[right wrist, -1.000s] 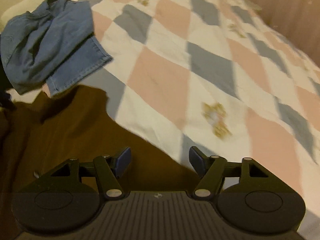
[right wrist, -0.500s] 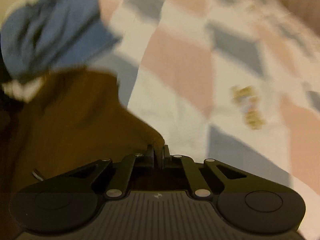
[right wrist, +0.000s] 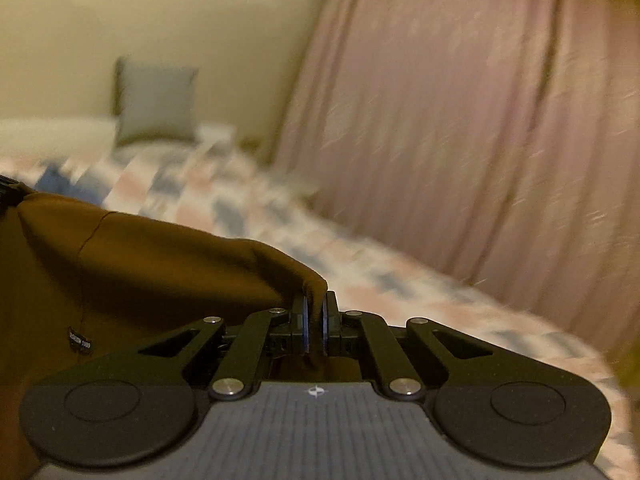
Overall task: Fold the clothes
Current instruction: 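Lift the brown shirt with both grippers, holding it up to shake it out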
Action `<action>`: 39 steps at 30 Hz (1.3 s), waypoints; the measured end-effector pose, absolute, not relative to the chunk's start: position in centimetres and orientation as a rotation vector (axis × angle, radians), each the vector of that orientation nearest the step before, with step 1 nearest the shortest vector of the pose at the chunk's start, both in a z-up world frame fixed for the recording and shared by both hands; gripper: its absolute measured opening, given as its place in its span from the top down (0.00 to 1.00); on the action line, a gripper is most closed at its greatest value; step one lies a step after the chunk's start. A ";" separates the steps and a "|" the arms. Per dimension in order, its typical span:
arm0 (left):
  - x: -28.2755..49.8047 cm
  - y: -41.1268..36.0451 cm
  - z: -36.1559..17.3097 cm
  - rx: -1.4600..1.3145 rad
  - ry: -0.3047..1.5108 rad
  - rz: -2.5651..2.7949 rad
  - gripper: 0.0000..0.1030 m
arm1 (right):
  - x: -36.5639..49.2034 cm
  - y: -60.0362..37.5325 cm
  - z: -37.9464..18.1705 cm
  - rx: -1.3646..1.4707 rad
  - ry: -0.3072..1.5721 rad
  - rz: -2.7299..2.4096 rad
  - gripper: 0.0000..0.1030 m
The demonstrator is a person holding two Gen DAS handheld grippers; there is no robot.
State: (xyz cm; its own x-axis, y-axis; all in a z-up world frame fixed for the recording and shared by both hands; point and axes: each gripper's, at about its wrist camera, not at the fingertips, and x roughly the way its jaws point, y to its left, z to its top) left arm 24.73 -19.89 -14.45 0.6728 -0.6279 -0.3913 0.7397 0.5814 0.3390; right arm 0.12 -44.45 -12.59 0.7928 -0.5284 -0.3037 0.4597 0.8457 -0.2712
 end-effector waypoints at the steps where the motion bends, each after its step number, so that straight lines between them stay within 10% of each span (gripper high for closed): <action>1: 23.2 -19.8 -13.0 0.516 0.183 -0.819 0.93 | -2.0 -43.6 -10.7 -0.198 0.347 -0.561 0.96; 26: 9.2 -7.7 6.5 0.342 -0.401 -1.133 0.92 | -22.6 -23.6 9.2 -0.412 0.095 -0.897 0.96; 37: 20.0 -34.6 -4.7 0.543 0.170 -1.187 0.83 | -10.9 -49.6 -3.7 -0.138 0.552 -0.844 0.95; 39: 23.1 -41.4 -10.2 0.600 0.348 -1.125 0.82 | -7.4 -55.2 -8.7 -0.030 0.674 -0.883 0.60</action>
